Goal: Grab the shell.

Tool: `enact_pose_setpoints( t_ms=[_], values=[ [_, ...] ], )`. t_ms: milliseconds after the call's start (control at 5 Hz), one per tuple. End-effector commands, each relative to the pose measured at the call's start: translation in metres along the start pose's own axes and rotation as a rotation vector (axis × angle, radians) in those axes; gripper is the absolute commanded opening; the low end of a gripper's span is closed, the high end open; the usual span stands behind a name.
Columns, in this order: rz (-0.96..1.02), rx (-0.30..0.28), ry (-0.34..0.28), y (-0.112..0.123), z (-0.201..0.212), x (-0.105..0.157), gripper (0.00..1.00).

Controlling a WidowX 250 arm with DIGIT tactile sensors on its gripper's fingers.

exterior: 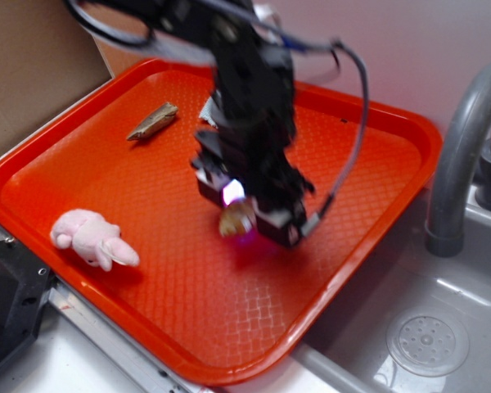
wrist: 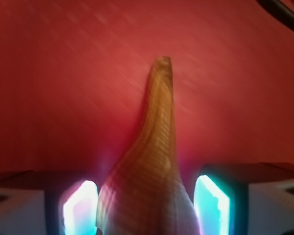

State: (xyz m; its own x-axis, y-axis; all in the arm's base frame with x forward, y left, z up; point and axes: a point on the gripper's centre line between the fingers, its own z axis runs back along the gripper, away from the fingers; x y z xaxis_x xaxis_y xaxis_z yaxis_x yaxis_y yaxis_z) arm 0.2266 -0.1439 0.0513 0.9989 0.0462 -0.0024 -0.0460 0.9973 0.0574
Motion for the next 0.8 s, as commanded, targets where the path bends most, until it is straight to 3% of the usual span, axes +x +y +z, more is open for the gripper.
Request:
enact_pose_setpoints(
  t_ms=[0,400,600],
  values=[
    [0.050,-0.041,-0.078,0.066,0.103,-0.017,0.00],
    [0.118,-0.091,-0.146,0.108,0.147,-0.043,0.00],
    [0.168,-0.116,-0.124,0.110,0.143,-0.043,0.00]
  ],
)
